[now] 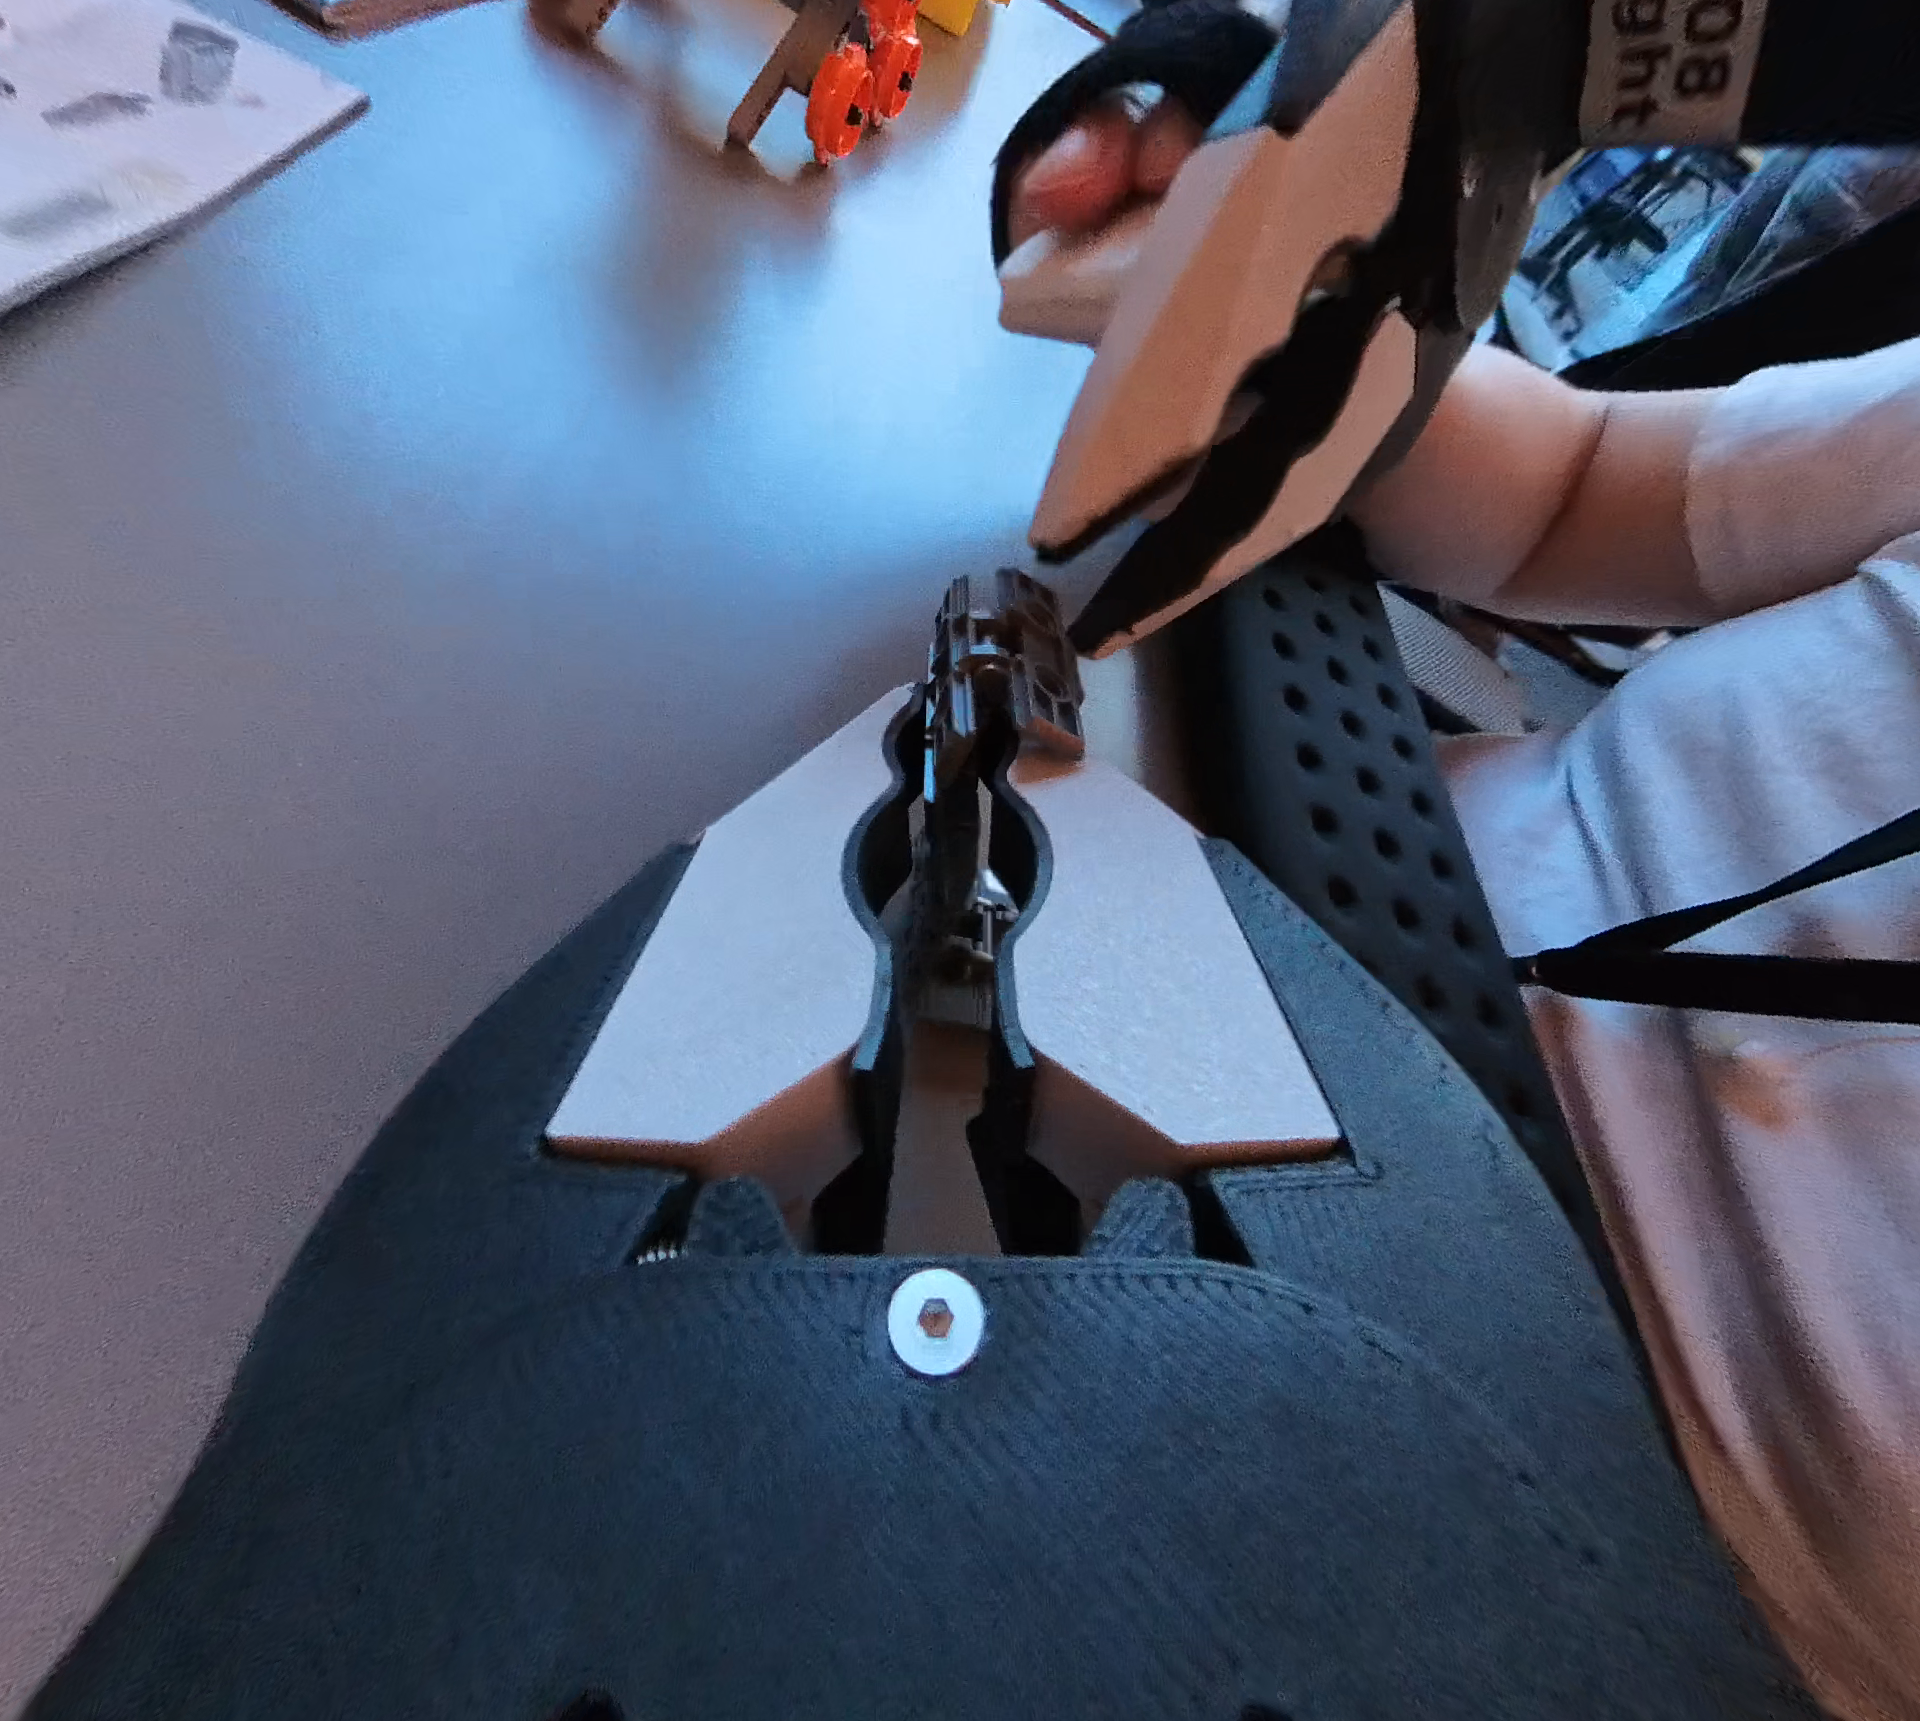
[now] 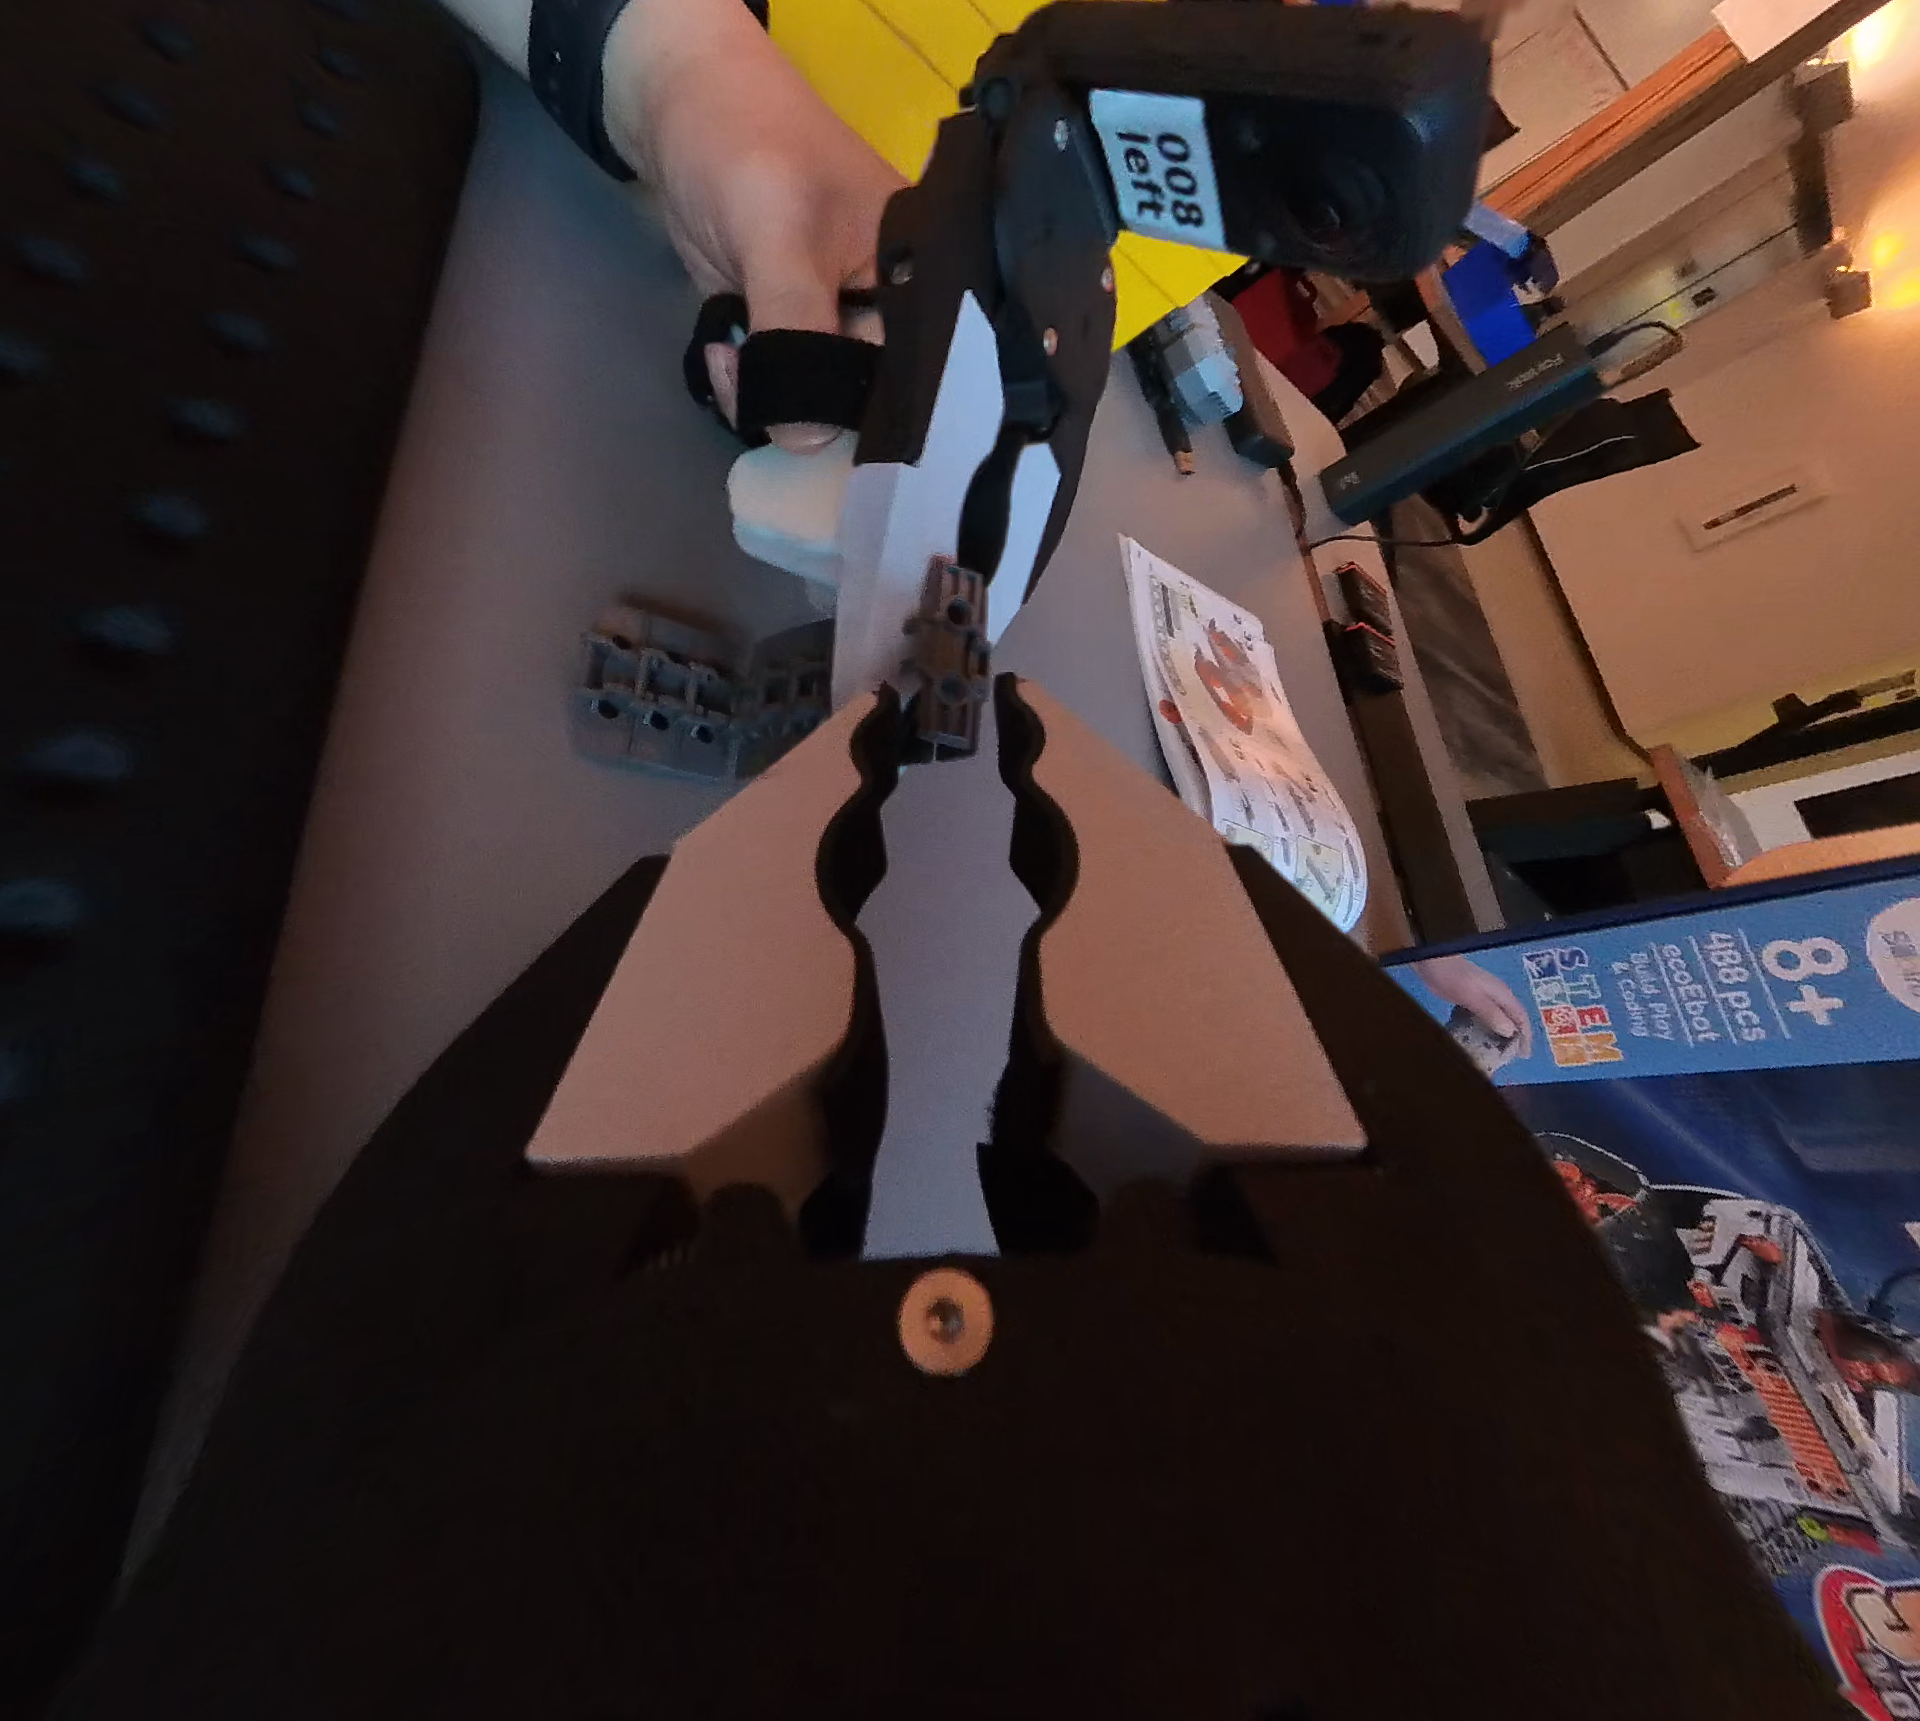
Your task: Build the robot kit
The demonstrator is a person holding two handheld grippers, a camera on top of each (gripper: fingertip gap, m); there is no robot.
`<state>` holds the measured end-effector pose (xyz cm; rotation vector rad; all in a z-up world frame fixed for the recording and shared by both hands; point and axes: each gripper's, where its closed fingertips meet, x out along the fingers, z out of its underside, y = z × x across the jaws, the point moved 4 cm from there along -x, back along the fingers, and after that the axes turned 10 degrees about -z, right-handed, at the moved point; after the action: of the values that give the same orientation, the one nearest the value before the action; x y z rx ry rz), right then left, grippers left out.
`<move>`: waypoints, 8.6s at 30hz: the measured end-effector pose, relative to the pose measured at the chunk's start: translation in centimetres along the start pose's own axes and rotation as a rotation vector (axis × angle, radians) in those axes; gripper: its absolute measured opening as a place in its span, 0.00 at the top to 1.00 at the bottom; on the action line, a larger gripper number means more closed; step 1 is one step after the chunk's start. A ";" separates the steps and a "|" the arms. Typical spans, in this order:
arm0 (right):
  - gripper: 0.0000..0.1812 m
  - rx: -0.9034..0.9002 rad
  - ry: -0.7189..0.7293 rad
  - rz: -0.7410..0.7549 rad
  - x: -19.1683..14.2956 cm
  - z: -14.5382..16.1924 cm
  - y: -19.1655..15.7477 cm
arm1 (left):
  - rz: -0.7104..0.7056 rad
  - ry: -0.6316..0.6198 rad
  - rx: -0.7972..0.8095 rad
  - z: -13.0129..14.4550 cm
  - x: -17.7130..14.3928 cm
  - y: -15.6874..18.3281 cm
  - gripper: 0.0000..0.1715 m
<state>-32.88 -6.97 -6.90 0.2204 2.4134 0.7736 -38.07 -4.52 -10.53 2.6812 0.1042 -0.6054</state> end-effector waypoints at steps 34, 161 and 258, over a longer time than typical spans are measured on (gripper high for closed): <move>0.88 1.314 0.071 -0.174 0.1 11.1 3.6 | -0.560 -0.050 0.055 -0.5 -4.2 -7.2 0.81; 0.98 1.373 0.715 -0.524 2.5 2.4 5.8 | 0.042 0.232 -0.280 -3.3 -2.6 -1.5 0.98; 0.90 0.891 0.073 -0.420 3.3 4.3 1.8 | 0.016 -0.035 -0.047 0.3 -1.0 -1.9 0.97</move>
<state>-33.14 -2.36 -10.32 0.0153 2.5847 -0.5122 -39.40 -2.89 -11.02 2.6224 0.0858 -0.6363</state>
